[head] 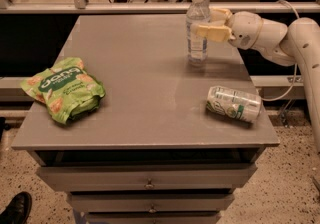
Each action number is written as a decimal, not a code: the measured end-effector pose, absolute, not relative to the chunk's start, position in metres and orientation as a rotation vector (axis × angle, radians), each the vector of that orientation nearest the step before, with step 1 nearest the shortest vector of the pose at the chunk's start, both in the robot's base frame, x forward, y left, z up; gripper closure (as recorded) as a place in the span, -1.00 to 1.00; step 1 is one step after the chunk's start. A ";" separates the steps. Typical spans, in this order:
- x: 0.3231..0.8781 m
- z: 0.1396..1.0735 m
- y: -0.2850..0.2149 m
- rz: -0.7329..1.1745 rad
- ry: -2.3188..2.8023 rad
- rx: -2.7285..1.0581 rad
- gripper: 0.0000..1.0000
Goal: Place blue plastic bottle upright
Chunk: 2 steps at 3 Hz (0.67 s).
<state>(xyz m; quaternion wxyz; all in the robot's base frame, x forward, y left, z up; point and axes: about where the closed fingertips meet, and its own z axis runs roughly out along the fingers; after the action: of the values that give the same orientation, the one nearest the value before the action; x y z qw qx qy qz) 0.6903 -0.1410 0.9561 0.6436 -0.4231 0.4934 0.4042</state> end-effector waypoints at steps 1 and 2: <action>0.697 0.937 -0.143 0.996 1.206 -0.907 1.00; 0.703 0.927 -0.142 1.036 1.254 -0.885 0.55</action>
Offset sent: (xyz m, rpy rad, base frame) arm 0.0255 -0.0062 -0.0617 0.0217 0.3022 0.0103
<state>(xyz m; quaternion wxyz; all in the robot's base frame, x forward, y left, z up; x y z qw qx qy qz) 0.7029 -0.1417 0.9271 0.6010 -0.3819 0.5413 0.4472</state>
